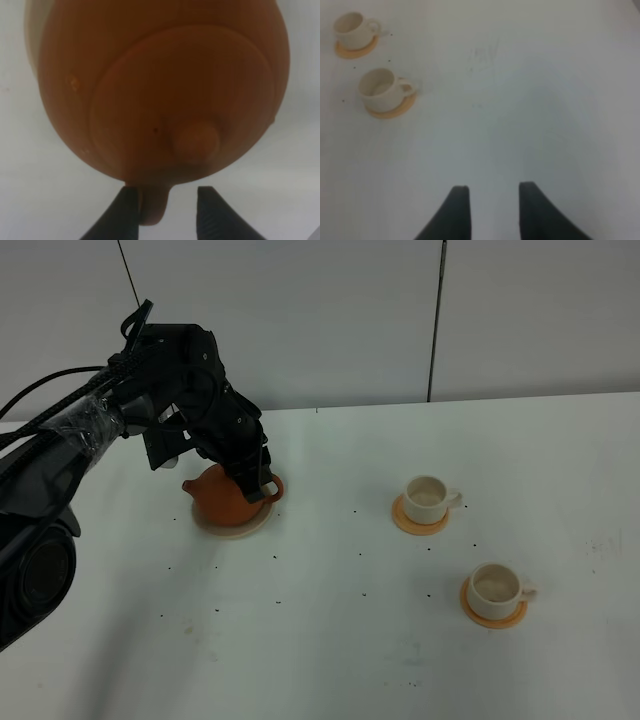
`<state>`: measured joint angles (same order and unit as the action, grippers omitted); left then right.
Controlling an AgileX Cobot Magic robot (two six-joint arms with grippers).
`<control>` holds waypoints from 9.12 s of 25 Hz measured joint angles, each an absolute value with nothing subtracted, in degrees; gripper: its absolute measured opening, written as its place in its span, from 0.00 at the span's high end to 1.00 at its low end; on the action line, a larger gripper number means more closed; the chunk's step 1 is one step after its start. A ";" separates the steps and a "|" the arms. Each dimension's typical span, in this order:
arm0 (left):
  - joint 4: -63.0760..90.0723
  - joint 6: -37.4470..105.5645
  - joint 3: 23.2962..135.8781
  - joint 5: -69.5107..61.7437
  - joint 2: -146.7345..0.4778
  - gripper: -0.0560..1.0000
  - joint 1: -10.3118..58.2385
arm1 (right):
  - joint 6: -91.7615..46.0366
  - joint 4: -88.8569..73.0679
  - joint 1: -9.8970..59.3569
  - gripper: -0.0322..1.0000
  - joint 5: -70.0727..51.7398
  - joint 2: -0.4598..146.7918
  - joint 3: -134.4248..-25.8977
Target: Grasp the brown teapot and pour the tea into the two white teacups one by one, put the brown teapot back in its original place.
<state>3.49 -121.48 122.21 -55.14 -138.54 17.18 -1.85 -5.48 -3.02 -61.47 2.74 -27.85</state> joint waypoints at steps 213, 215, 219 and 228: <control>-17.81 -68.81 96.90 -67.99 -111.96 0.78 20.28 | -1.84 -5.48 -3.02 0.74 -61.47 2.74 -27.85; -17.81 -67.10 96.90 -67.99 -111.96 0.78 20.28 | -1.84 -5.48 -3.02 0.74 -61.47 2.74 -27.85; -17.34 -61.71 96.90 -67.99 -111.96 0.78 20.28 | -1.84 -5.48 -3.02 0.74 -61.47 2.74 -27.85; -14.06 -48.36 96.90 -67.99 -111.96 0.78 20.28 | -1.83 -5.48 -3.02 0.74 -61.47 2.74 -27.85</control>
<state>-14.06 -48.36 96.90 -67.99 -111.96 20.28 -1.83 -5.48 -3.02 -61.47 2.74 -27.85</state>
